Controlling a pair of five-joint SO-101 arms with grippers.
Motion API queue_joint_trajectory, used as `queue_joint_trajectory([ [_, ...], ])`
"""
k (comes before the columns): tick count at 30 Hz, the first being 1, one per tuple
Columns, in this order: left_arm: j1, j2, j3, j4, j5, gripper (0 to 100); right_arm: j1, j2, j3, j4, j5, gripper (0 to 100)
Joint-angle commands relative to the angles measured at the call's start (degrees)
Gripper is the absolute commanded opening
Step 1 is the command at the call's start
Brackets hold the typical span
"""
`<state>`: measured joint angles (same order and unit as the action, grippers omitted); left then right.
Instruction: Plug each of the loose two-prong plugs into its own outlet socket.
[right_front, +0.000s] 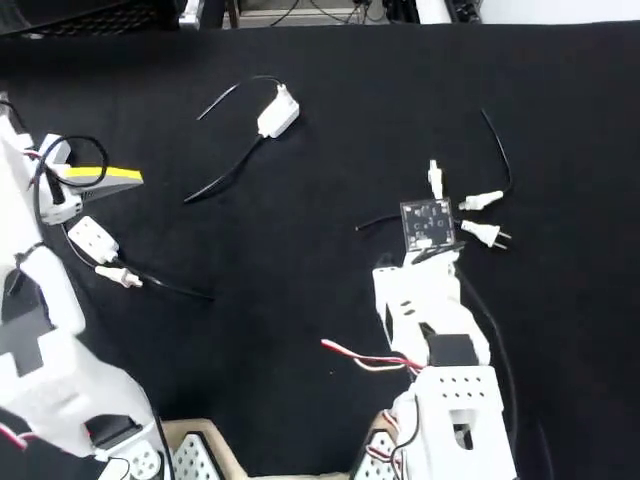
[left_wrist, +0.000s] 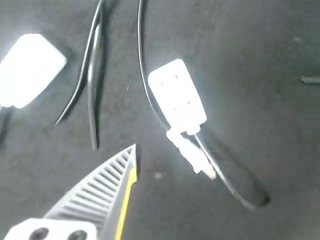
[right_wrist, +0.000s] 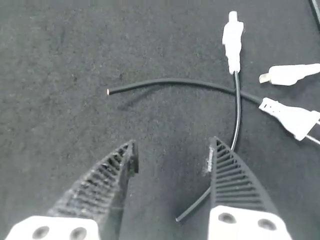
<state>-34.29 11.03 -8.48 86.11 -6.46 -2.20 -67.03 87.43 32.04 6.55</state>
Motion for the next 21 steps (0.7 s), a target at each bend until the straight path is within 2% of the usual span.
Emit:
queue_joint_trajectory([
  [1, 0.5, 3.3, 0.0, -3.5, 0.6, 65, -1.6, 0.1, -0.1, -1.1, 1.8, 22.0],
  [5, 0.2, 7.0, -0.7, -5.0, -0.6, 65, -4.4, 0.0, 0.4, -1.1, 4.0, 22.0],
  [12, -0.4, 8.0, -0.2, -8.7, -2.2, 65, -4.5, 0.1, 0.8, -2.3, 4.0, 21.9],
  [14, -0.5, 8.1, -0.2, -9.8, -2.5, 58, -4.5, 0.1, 0.8, -2.3, 4.0, 21.9],
  [16, -0.6, 8.1, -0.2, -11.0, -2.7, 47, -4.5, 0.1, 0.8, -2.3, 4.0, 21.9],
  [19, -0.1, 8.1, 0.0, -11.0, -7.7, 32, -4.5, 0.1, 0.8, -2.3, 4.0, 21.9],
  [21, 0.7, 8.1, 1.6, -11.1, -10.5, 26, -4.5, 0.1, 0.8, -2.3, 4.0, 21.9],
])
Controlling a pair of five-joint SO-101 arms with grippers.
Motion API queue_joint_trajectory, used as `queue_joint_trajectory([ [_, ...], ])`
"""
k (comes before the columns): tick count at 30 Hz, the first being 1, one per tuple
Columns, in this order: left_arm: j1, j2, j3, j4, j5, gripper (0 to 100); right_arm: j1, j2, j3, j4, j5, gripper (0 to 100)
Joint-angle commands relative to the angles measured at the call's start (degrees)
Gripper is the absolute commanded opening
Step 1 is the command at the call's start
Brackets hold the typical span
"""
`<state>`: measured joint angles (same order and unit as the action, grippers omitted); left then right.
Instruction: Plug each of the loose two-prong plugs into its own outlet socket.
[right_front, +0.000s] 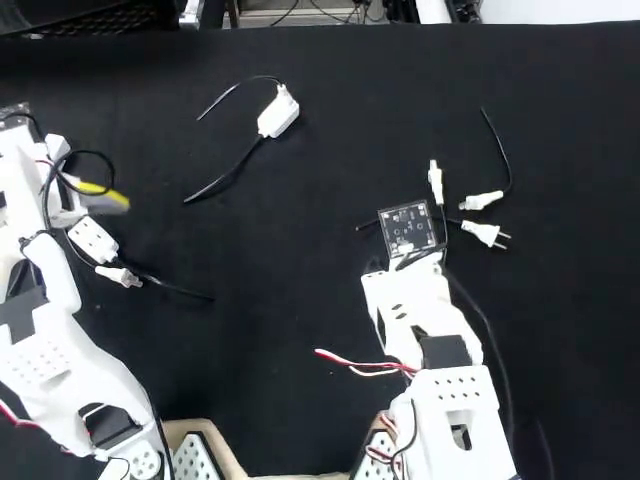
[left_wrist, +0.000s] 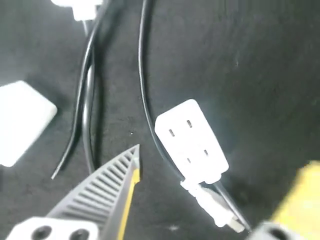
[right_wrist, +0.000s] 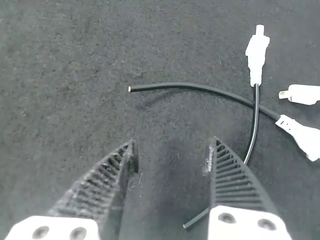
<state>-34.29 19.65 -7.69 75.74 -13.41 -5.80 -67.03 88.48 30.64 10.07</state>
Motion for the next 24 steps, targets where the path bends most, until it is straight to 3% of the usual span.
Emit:
queue_joint_trajectory([
  [1, 0.9, -0.5, 2.1, -0.8, -4.2, 24, -0.9, 0.1, -0.2, -0.9, 0.4, 21.9],
  [12, 2.6, -0.6, 18.6, -17.9, -4.3, 23, -1.0, 0.0, -0.2, -0.9, 0.4, 21.9],
  [19, 4.4, -1.2, 18.4, -18.0, -4.3, 22, -1.0, 0.0, -0.2, -0.9, 0.4, 21.9],
  [24, 4.5, -1.1, 14.9, -16.1, -4.8, 7, -1.0, 0.0, -0.2, -0.9, 0.4, 21.9],
])
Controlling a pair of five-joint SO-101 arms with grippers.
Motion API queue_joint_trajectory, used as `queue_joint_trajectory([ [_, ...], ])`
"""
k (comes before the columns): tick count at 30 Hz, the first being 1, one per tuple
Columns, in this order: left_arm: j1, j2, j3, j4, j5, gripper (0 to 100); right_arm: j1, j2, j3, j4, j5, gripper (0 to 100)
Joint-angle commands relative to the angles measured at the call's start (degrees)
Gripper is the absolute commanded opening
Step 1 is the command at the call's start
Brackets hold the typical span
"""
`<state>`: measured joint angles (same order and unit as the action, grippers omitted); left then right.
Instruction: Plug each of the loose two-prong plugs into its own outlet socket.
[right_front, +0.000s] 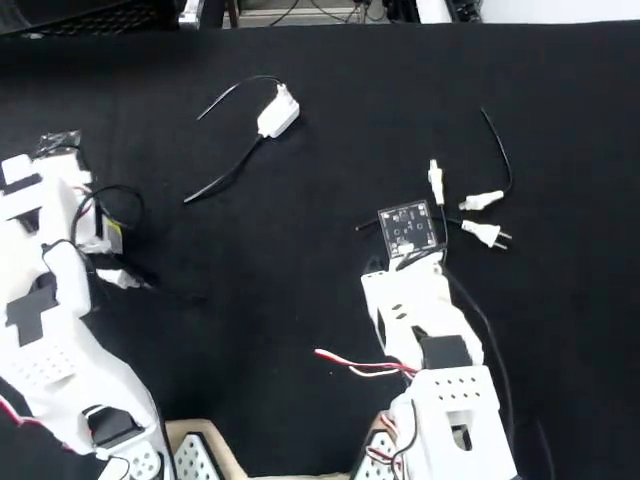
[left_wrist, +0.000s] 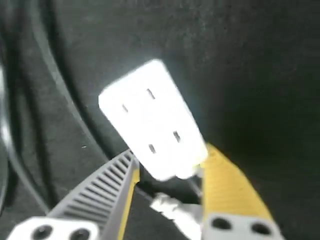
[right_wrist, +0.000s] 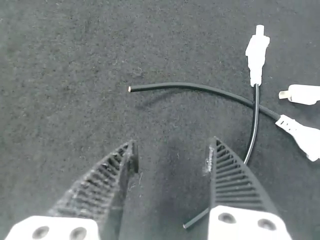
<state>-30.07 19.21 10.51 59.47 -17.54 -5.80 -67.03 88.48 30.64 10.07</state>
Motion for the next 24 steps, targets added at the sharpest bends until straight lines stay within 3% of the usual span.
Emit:
queue_joint_trajectory([
  [1, 0.4, -0.5, -4.3, 0.8, -0.7, 3, -1.0, 0.0, -0.2, -0.9, 0.4, 21.9],
  [7, 3.4, -0.8, -10.2, 5.7, -2.7, 3, -1.0, -0.1, -0.2, -0.9, 0.4, 21.9],
  [11, 8.4, -0.8, -16.6, 14.5, -8.6, 3, -1.0, -0.1, -0.2, -1.0, 0.4, 21.9],
  [17, 17.2, -0.8, -25.0, 25.1, -9.1, 3, -1.0, -0.1, -0.2, -1.0, 0.4, 21.9],
  [21, 22.8, -0.8, -24.8, 29.6, -9.8, 3, -1.0, -0.1, -0.2, -1.0, 0.4, 21.9],
  [24, 27.3, -0.8, -20.6, 32.4, -14.5, 3, -1.0, -0.1, -0.2, -1.0, 0.4, 21.9],
])
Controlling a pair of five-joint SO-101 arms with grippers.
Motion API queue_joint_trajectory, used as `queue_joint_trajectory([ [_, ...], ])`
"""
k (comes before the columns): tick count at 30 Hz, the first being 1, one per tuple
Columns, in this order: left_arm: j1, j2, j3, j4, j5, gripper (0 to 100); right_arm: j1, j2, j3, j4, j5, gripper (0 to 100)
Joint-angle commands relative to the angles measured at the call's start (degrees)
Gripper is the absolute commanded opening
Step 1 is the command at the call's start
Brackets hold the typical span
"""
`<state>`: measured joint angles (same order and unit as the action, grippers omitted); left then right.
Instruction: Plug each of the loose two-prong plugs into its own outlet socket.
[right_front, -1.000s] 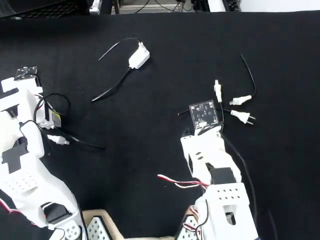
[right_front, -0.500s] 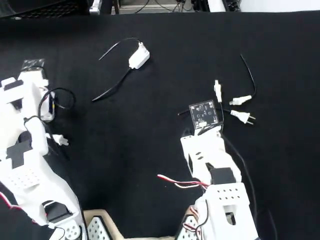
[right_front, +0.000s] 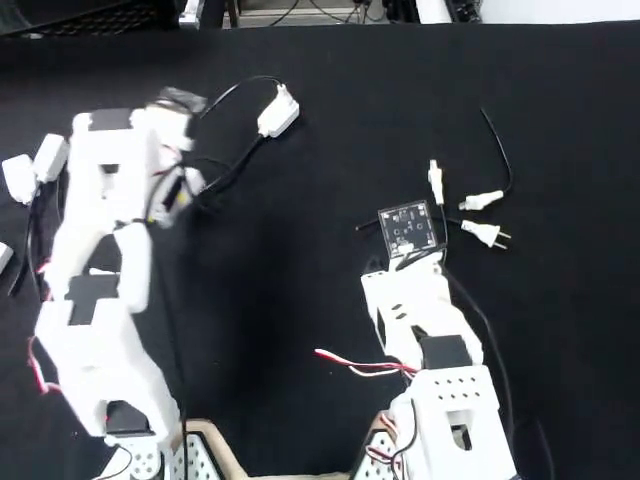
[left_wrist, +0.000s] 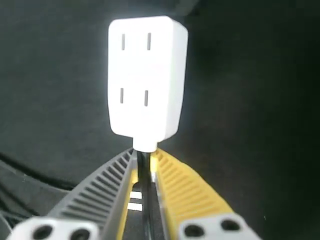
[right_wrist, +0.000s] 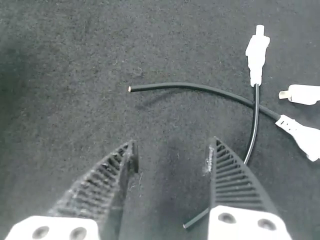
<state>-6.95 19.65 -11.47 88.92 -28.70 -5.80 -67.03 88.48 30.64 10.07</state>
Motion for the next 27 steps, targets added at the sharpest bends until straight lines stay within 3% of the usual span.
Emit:
queue_joint_trajectory([
  [1, 5.5, -1.2, 3.1, 3.2, -4.3, 3, -1.0, -0.1, -0.2, -1.0, 0.4, 21.9],
  [9, 12.3, -1.2, 11.4, 2.8, -4.5, 3, -1.0, -0.1, -0.2, -1.0, 0.2, 21.9],
  [21, 32.3, -0.8, 27.5, -11.9, 0.4, 3, -1.0, -0.1, -0.2, -1.0, 0.3, 21.9],
  [27, 31.4, -0.6, 30.3, -16.0, -0.1, 3, -1.0, -0.1, -0.2, -1.0, 0.3, 21.9],
])
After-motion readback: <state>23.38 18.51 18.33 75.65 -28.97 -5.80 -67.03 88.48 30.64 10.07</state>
